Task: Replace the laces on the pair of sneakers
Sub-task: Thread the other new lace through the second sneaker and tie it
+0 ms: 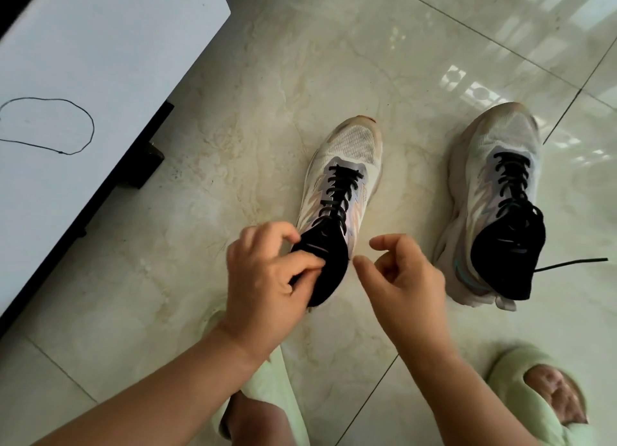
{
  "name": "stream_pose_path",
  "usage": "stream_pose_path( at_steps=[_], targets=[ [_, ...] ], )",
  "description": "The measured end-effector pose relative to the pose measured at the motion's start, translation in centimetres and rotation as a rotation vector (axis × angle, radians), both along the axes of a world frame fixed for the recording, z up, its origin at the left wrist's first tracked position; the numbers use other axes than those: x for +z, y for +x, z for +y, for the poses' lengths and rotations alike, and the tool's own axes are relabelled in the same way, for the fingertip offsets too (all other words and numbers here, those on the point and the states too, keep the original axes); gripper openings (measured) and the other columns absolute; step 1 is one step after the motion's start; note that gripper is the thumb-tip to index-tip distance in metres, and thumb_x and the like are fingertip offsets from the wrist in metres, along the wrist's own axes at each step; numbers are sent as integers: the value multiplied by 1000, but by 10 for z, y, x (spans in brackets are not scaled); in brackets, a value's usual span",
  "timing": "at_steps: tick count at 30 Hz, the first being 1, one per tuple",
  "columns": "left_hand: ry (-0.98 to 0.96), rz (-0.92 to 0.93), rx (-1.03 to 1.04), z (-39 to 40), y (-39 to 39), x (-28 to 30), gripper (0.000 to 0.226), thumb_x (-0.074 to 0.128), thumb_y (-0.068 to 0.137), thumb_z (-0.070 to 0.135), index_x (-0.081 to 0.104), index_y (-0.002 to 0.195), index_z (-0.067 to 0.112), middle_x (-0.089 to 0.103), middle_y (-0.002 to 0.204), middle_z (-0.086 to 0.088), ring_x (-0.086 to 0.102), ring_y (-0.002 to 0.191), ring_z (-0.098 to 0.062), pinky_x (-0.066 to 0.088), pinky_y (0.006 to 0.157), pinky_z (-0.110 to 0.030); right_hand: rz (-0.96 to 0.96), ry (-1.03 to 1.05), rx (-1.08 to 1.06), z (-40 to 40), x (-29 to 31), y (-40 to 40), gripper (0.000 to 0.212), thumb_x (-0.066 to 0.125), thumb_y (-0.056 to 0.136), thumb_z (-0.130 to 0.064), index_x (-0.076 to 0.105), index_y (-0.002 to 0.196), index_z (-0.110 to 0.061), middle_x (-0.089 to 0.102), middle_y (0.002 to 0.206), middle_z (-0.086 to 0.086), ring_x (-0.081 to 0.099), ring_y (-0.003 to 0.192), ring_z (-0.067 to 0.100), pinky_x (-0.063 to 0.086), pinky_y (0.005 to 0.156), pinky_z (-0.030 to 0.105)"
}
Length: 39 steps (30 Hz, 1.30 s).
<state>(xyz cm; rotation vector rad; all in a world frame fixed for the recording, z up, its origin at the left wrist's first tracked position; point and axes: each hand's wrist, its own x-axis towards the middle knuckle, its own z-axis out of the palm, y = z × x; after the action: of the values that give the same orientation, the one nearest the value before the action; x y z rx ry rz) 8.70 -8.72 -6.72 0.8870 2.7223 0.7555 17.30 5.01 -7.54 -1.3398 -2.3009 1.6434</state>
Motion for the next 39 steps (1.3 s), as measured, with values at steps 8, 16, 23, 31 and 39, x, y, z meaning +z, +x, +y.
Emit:
stream_pose_path(
  at_steps=[8,16,23,31,39],
  targets=[
    [52,-279,132,13,-12,-14,15,74,73,3,75,82,15,54,99,9,55,78,-3,38,68,-1,46,304,67,34,17,11,9,67,82,-19,63,89,-18,54,69,-10,52,60,6,48,56,25],
    [87,-334,22,83,-16,-11,16,70,78,8,74,93,13,48,101,7,55,81,-8,40,72,-8,6,440,4,57,22,22,10,69,78,-13,65,87,-14,56,77,-9,50,66,2,39,61,14],
    [43,-359,-50,118,-5,-9,16,73,75,16,74,91,17,44,97,14,57,78,-12,47,72,-23,-253,446,-167,78,20,34,23,64,79,-33,60,91,-14,56,89,-1,51,87,21,45,78,37],
    [44,-379,-138,123,-1,-11,12,77,72,16,72,83,18,46,97,9,54,78,-8,43,74,-16,-440,497,39,87,5,22,45,51,81,-60,34,67,-20,38,62,-10,37,62,16,28,72,31],
    [-2,-434,-330,128,-17,-2,37,75,72,11,41,71,28,46,89,7,53,77,-15,46,74,-31,-523,442,62,97,-2,3,46,55,84,-42,19,65,-20,33,58,-5,32,51,16,23,48,30]
  ],
)
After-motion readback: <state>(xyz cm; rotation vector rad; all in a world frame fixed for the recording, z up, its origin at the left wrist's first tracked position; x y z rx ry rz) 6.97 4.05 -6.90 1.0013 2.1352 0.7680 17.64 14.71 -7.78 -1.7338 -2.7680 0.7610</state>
